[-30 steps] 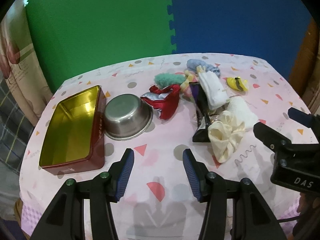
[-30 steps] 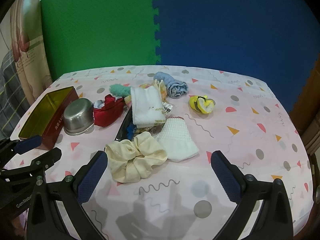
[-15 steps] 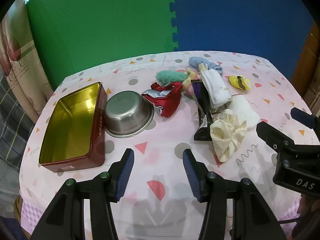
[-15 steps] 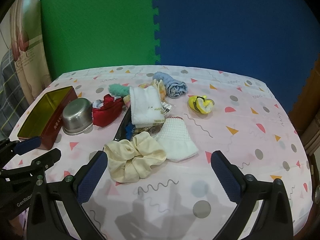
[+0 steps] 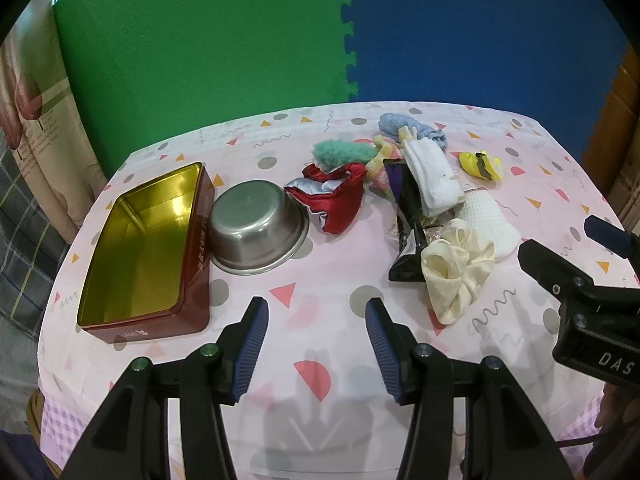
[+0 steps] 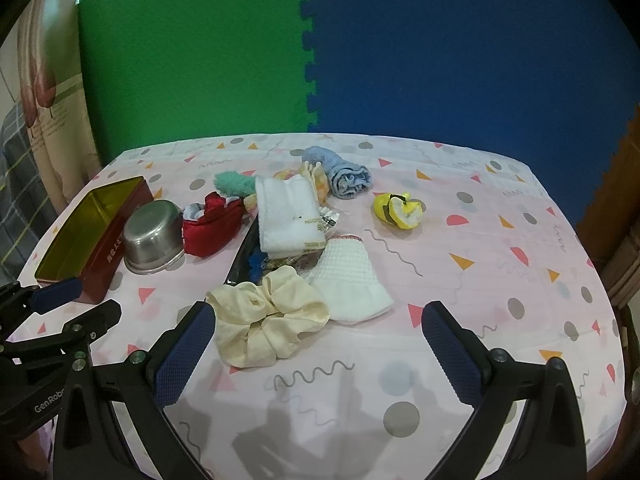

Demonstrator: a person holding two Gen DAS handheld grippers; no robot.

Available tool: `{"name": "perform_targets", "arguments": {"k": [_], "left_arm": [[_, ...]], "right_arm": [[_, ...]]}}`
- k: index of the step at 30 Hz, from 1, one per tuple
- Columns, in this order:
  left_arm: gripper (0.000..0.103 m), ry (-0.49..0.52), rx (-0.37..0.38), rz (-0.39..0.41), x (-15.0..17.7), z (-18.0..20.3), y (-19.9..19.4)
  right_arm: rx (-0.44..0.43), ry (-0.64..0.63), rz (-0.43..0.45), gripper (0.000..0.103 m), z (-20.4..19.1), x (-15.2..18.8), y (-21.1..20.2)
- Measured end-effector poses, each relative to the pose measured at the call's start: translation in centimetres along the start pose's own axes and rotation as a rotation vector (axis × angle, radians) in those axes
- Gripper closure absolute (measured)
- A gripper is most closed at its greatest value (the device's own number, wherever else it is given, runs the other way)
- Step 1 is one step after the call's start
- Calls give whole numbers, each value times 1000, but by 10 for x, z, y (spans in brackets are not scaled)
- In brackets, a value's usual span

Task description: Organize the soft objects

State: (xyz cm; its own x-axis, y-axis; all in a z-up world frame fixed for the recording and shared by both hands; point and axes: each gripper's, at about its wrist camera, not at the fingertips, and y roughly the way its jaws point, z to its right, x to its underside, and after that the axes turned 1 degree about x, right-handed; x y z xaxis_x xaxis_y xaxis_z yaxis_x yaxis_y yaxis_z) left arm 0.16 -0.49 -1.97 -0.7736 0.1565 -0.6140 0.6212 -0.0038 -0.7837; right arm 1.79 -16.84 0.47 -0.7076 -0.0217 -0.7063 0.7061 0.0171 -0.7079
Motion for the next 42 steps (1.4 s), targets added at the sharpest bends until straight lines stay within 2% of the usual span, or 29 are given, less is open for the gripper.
{"name": "perform_targets", "arguments": {"k": [12,28,34,36,40,42], "left_arm": [[51,-2,5,-1,1,-2,2],[51,18,34,-35,2,0,22],[51,36,46,-46,3,-2,29],[51,40,51,-47,3,-3,31],[51,45,56,-54,3,-4,36],[51,48,64,-56,2,-4,39]], "right_arm": [[-2,0,1,1,1,0,0],[43,8,-1,3,16,0,9],[4,-11,-35,10,15,6,21],[-8,-33,-55,18,12,10,27],[-5,-35,-79,23,13,14,38],[10,-14,-89,31,21,12,45]]}}
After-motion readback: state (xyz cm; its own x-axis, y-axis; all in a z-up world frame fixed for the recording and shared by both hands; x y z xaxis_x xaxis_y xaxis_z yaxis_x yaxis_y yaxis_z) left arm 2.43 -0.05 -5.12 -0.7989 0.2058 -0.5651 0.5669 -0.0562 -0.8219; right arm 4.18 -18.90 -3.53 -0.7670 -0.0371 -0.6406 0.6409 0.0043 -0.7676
